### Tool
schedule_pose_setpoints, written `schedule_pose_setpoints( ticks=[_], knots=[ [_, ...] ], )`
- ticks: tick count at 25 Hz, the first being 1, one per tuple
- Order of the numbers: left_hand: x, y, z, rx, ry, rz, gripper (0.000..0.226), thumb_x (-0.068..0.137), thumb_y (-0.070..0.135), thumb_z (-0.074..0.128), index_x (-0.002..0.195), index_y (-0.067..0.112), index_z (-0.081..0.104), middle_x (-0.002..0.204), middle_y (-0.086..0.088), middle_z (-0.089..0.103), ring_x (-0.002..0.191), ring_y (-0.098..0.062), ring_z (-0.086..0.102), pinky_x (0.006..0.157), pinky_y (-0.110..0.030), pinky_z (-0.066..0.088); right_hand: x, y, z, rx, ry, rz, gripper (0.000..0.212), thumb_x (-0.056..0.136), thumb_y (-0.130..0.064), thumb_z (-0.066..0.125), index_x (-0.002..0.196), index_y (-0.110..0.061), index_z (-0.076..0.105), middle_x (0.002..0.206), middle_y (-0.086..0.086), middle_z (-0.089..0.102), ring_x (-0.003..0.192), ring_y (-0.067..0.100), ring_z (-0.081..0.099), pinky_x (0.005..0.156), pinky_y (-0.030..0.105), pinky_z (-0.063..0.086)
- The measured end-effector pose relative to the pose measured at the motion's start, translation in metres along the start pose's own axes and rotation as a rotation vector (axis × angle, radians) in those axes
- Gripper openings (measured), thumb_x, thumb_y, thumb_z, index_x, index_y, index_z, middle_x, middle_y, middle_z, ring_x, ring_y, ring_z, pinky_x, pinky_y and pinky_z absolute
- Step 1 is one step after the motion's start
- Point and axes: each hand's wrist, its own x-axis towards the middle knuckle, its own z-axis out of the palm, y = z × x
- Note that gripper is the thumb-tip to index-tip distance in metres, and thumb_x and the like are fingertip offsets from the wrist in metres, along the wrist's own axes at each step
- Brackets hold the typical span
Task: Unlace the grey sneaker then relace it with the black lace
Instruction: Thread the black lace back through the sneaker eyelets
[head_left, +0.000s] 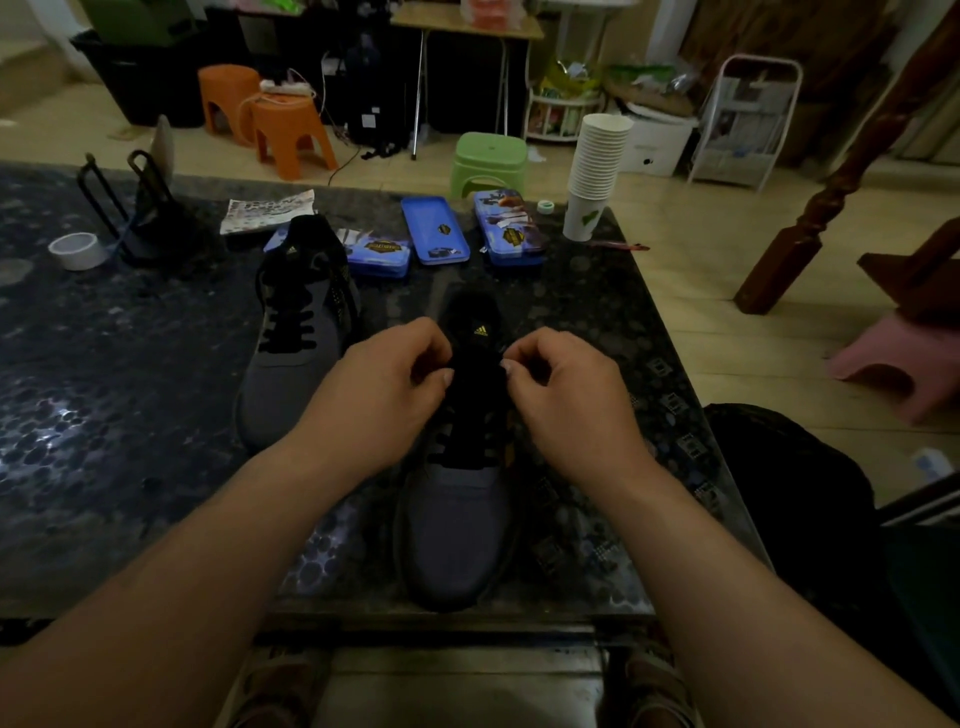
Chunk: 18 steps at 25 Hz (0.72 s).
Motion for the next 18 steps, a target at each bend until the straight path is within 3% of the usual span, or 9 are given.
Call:
schedule_pose_setpoints(
  ticks=[7,10,14,16,18],
  knots=[
    [0.002,0.004,-0.005,0.017,0.043,0.011,0.009,0.104,0.026,0.055,0.098,0.026,0.049,0.078,0.003,0.064,0.069,-0.017,0.061,0.064,-0.047,0.052,0.003,-0.006,-0.004,-0.02,-0.022,0.039,0.009,0.093,-0.028,0.064,0.086,-0.025,0.061,0.085,-0.009,0.062,0.075,0.011,0.057,0.069,0.038,0.05],
    [0.004,0.006,-0.006,0.047,0.068,0.034,0.006,0.105,0.03,0.049,0.102,0.029,0.045,0.08,0.002,0.069,0.069,-0.024,0.064,0.063,-0.05,0.053,0.004,-0.011,-0.008,-0.004,-0.054,0.099,0.011,0.098,-0.03,0.055,0.09,-0.024,0.054,0.083,-0.007,0.061,0.074,0.012,0.057,0.064,0.038,0.044],
    [0.004,0.014,-0.003,0.13,0.126,0.121,0.005,0.104,0.031,0.05,0.103,0.028,0.046,0.08,0.004,0.064,0.07,-0.026,0.061,0.063,-0.049,0.052,0.004,-0.017,-0.009,-0.011,-0.064,0.046,0.01,0.103,-0.029,0.048,0.097,-0.021,0.049,0.086,-0.004,0.059,0.077,0.015,0.056,0.064,0.038,0.039],
    [0.005,0.016,-0.004,0.031,0.128,0.101,0.007,0.104,0.027,0.053,0.101,0.025,0.048,0.08,0.005,0.061,0.071,-0.019,0.059,0.065,-0.048,0.051,0.004,-0.017,-0.007,0.019,-0.061,0.041,0.011,0.104,-0.029,0.046,0.097,-0.021,0.049,0.088,-0.006,0.059,0.079,0.011,0.056,0.066,0.037,0.041],
    [0.006,0.014,-0.006,-0.118,0.121,-0.007,0.01,0.105,0.029,0.054,0.098,0.023,0.049,0.08,0.004,0.063,0.073,-0.016,0.061,0.07,-0.05,0.052,0.004,-0.013,-0.006,0.141,-0.041,0.127,0.014,0.103,-0.033,0.044,0.098,-0.023,0.052,0.094,-0.006,0.063,0.085,0.009,0.061,0.073,0.042,0.052]
  ],
)
